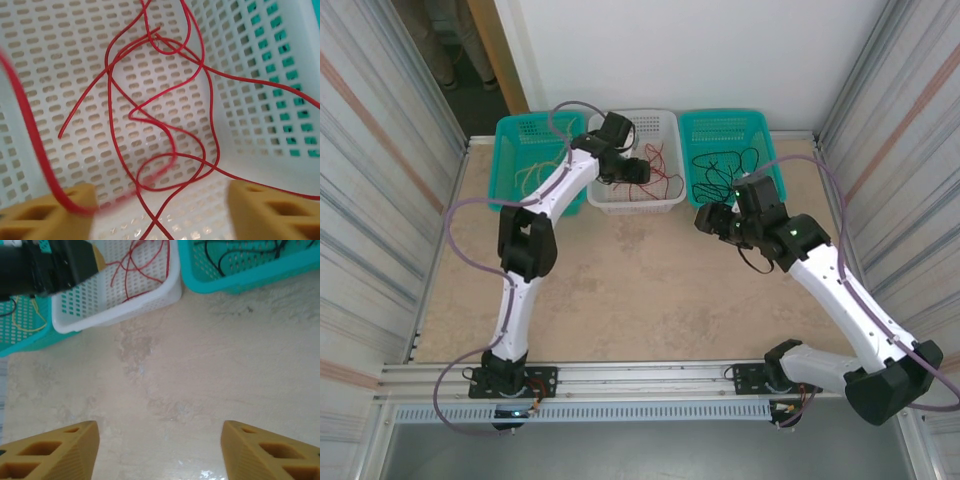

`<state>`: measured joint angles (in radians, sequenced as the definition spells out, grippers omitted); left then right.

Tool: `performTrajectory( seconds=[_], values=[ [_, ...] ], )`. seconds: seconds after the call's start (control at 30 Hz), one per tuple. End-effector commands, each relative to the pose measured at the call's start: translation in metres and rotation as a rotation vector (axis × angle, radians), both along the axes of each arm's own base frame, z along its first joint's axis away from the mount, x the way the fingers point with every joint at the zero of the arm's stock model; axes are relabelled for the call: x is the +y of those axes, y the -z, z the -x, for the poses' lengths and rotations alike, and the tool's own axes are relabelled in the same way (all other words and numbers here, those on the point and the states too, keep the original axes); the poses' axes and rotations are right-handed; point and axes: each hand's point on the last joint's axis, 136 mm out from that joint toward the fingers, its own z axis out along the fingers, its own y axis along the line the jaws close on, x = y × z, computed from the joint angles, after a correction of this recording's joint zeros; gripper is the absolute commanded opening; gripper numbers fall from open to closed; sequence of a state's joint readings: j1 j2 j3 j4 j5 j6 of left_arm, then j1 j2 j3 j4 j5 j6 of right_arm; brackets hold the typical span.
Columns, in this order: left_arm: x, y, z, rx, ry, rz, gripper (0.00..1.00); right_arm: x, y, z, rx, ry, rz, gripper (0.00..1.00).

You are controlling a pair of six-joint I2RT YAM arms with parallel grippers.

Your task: Untangle the cables

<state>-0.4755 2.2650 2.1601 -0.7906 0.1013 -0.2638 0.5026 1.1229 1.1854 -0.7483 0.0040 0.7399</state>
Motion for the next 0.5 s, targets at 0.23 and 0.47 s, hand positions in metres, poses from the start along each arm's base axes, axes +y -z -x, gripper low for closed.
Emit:
performTrajectory(
  seconds=[0.23,0.47],
  values=[
    [0.042,-0.183,0.074,-0.467,0.007,0.121,0.99,-0.050,-0.094,-0.006,-0.403,0.143,0.036,0.83],
    [0.129,-0.201,0.141,-0.828,-0.131,-0.001,0.99,-0.098,-0.040,-0.012,-0.442,0.366,0.138,0.99]
  ],
)
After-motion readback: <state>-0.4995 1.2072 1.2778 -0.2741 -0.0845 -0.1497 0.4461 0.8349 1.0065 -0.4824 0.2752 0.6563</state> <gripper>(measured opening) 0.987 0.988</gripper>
